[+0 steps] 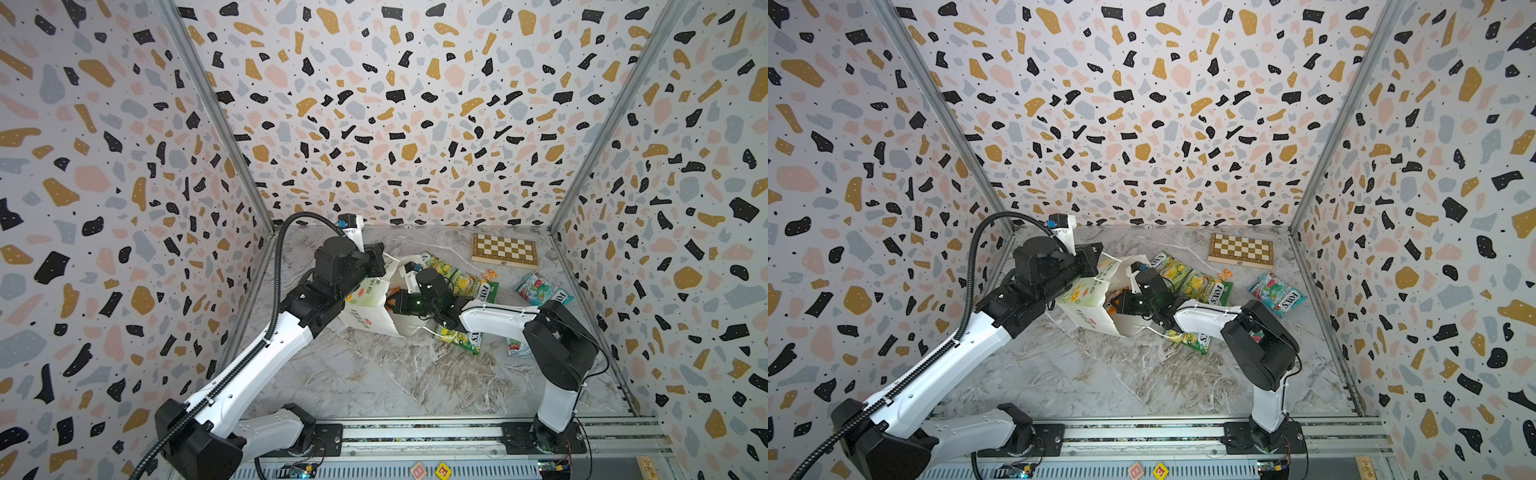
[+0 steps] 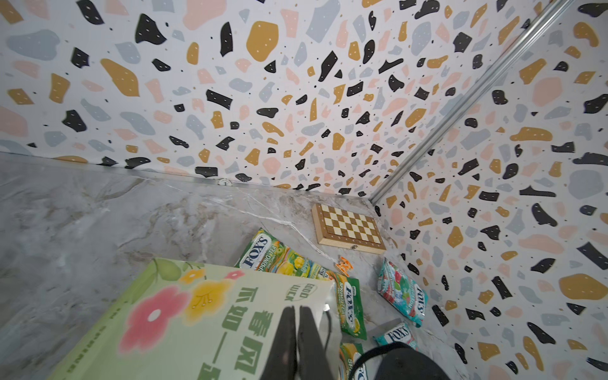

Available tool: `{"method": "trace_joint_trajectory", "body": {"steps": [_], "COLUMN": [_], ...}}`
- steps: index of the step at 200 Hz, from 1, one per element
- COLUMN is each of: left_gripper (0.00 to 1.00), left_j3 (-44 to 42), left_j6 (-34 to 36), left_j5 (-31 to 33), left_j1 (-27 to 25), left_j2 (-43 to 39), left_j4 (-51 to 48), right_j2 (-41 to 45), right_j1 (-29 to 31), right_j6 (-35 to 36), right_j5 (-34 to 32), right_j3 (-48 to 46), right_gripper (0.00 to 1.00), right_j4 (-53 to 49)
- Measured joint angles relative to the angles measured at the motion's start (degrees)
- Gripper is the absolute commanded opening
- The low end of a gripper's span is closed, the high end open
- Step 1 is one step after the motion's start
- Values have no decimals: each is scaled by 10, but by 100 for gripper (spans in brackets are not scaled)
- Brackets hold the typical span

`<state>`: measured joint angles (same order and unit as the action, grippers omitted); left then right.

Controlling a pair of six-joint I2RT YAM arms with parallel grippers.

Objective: Take the snacks out of the paper bag
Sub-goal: 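Lift the orange packet out with the right gripper while the left releases the bag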

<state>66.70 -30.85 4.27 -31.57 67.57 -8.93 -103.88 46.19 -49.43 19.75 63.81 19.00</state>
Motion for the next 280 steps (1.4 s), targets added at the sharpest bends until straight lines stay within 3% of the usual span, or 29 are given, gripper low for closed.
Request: {"method": "trace_joint_trajectory", "body": {"steps": [108,220,280], "left_gripper": [0,0,0], "left_j3": [31,56,65], "left_j6": [19,30,33], "left_j5": [89,49,23], "left_j1": [1,45,79], "left_j2": [0,37,42], "left_j4": [-40,-50,-50], "right_j2": [95,171,225], "right_j1": [-3,-24,-24], "right_j6": [87,151,196], "right_j5": [-14,-8,-44], "right_j3": [6,127,190], "right_gripper": [0,0,0], "right_j4": [-94,-152,-198]}}
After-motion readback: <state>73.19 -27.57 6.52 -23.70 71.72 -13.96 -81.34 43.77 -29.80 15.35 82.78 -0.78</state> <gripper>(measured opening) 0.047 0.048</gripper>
